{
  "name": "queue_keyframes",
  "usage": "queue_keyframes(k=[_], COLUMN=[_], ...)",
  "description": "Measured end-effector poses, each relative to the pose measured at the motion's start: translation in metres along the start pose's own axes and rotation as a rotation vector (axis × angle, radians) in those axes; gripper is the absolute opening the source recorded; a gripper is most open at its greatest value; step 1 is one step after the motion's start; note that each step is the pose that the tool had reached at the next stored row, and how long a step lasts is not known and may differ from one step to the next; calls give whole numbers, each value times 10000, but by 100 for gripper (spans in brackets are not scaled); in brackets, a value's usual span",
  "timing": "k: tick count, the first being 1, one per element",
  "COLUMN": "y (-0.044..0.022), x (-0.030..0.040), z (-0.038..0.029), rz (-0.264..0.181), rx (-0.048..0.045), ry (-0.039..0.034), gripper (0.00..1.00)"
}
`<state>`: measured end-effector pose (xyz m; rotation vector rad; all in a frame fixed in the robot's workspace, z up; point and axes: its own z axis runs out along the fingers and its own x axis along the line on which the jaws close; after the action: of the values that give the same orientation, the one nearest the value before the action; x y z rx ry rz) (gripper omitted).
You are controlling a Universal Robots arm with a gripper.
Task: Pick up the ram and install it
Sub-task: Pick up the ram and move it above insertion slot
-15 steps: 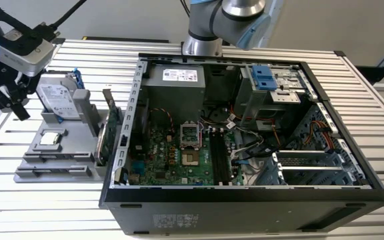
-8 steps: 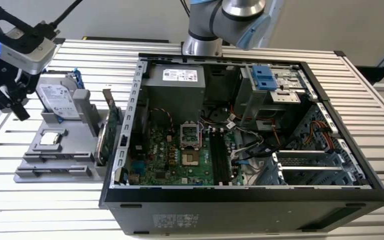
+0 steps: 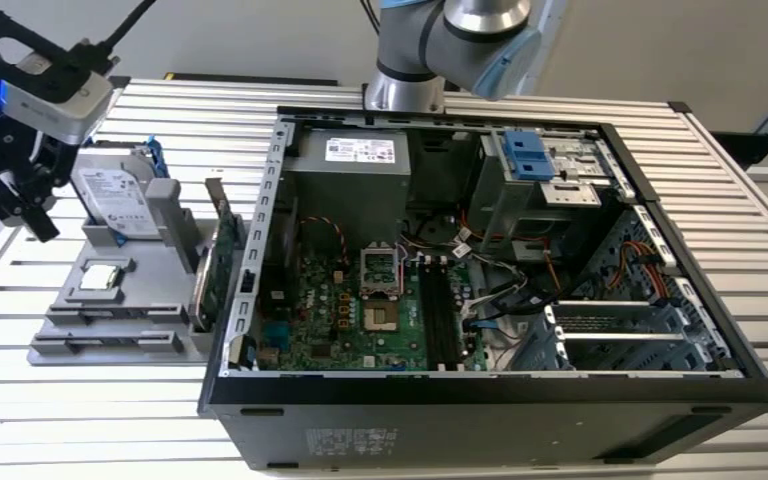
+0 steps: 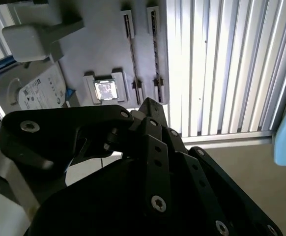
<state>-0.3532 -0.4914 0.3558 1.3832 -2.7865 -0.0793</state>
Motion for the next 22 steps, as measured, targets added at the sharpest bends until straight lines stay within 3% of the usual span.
queue_keyframes(k=[15, 22], y=[6, 7], x=[3, 4], z=[0, 0], rz=[-1226, -1660], rx=[22, 221], ry=[69, -36], gripper=[0, 0])
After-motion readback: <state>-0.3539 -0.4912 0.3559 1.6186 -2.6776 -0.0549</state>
